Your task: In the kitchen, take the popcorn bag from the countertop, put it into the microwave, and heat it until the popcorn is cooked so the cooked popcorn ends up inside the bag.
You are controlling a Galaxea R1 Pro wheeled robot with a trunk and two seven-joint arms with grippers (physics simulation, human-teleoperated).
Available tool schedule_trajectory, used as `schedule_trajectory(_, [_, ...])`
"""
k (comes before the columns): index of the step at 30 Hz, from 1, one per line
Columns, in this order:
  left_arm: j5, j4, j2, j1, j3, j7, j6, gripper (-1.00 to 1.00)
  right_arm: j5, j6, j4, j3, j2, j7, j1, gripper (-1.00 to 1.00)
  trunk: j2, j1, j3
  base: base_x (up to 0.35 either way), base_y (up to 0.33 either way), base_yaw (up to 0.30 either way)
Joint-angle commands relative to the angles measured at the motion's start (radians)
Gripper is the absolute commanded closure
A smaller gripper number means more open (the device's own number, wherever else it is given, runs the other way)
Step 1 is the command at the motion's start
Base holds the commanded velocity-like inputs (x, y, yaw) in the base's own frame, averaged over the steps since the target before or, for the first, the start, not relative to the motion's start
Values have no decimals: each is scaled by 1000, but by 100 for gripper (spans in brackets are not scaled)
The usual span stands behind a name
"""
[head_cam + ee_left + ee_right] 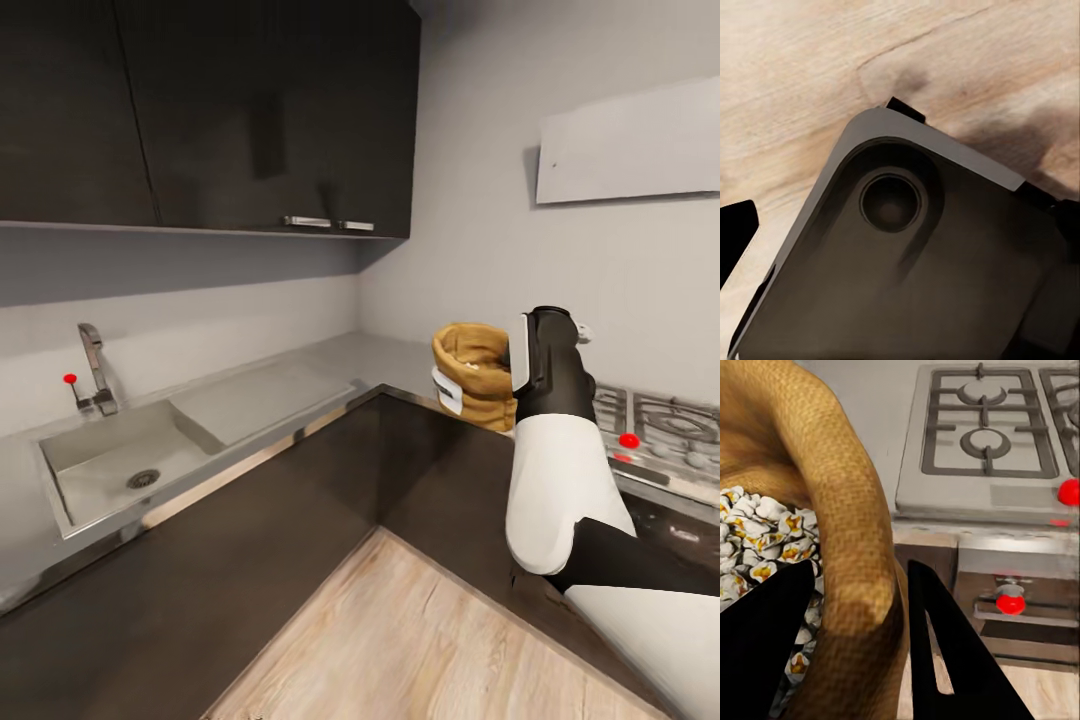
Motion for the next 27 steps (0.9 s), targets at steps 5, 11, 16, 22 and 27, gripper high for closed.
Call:
schedule_trajectory(5, [-8, -1, 0, 0, 8, 1, -1, -100, 9, 5, 0, -3, 1, 0, -1, 100, -1, -1, -1, -324, 125, -291])
schedule_trajectory(11, [-14, -1, -1, 0, 5, 1, 0, -100, 9, 5, 0, -2, 1, 2, -1, 100, -1, -1, -1, -307, 168, -159])
schedule_trajectory(16, [-12, -1, -1, 0, 5, 1, 2, -100, 5, 5, 1, -3, 1, 7, -1, 100, -1, -1, -1, -314, 142, -5])
schedule_trajectory(22, [-10, -1, 0, 0, 6, 1, 1, -100, 9, 5, 1, -3, 1, 7, -1, 100, -1, -1, -1, -238, 31, 0])
schedule_trajectory(27, [-9, -1, 2, 0, 8, 1, 4, -100, 12, 5, 1, -3, 1, 3, -1, 100, -1, -1, -1, -17, 1, -94])
